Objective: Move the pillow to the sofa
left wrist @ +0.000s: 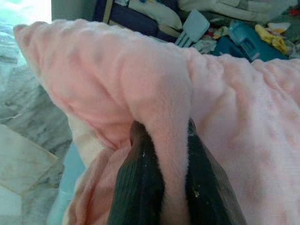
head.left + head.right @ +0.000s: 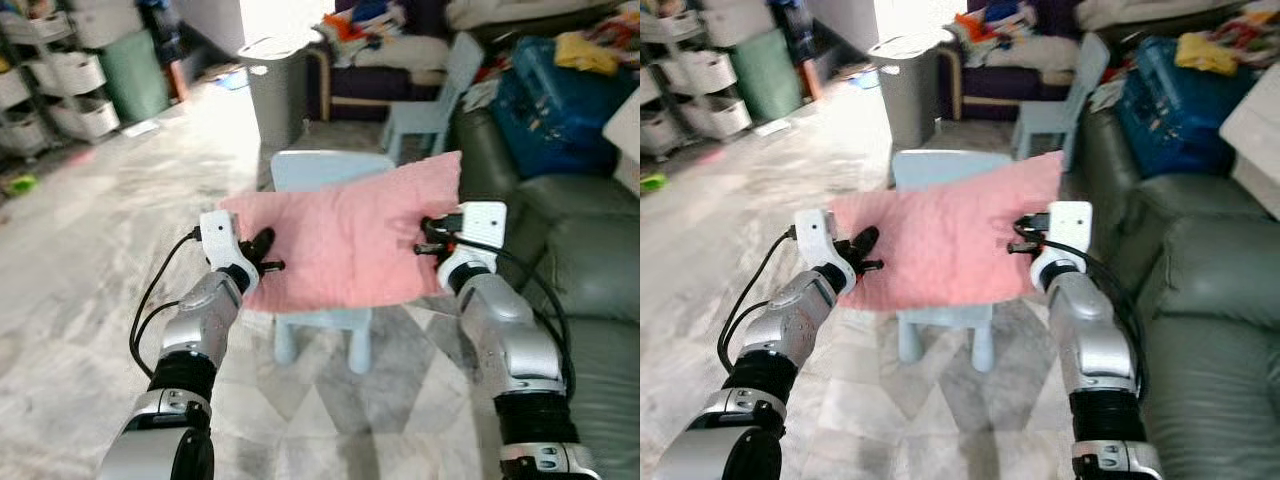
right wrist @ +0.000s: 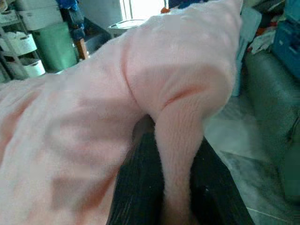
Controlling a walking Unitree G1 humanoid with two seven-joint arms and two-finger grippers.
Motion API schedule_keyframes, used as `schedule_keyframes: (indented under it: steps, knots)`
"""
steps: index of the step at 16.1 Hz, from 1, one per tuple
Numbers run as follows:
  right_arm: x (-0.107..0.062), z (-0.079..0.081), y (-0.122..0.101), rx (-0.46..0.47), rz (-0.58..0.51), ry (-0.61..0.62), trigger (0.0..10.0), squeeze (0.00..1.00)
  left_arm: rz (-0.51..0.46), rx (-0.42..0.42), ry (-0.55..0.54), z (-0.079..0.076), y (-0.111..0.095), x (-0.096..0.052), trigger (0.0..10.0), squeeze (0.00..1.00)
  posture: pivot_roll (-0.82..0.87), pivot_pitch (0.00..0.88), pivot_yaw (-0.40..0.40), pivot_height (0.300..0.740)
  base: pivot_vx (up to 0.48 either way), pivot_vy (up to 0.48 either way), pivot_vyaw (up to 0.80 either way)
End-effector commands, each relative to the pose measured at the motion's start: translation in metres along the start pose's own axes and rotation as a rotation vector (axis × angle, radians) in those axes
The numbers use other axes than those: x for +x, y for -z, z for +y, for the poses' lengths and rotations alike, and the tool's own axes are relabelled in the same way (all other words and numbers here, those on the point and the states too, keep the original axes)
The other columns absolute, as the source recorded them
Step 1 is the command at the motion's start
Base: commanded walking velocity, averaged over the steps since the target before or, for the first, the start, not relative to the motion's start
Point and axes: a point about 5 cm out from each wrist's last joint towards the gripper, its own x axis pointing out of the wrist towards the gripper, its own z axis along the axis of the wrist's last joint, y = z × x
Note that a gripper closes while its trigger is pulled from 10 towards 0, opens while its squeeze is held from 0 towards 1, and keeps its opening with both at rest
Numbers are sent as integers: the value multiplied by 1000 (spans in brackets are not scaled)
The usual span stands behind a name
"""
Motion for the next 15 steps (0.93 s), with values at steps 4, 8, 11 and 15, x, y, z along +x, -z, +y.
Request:
schedule_keyframes:
  steps: [4, 8, 11, 15]
  knots:
    - [3, 14, -8, 8, -29, -45, 10000, 0, -38, 35, -45, 10, -11, -2, 10000, 0, -103, 0, 38, 740, 0, 0, 0]
    - [3, 15, -8, 11, -23, -45, 10000, 0, -51, 75, -97, 18, -18, -1, 10000, 0, -105, 0, 40, 740, 0, 0, -570]
    - [3, 15, -8, 8, -23, -42, 10000, 0, -105, 119, -88, 18, -30, 0, 10000, 0, -108, 0, 41, 740, 0, 0, -754]
    - [3, 15, -8, 7, -23, -41, 10000, 0, -107, 71, -100, 23, -32, 0, 10000, 0, -108, 0, 42, 740, 0, 0, -755]
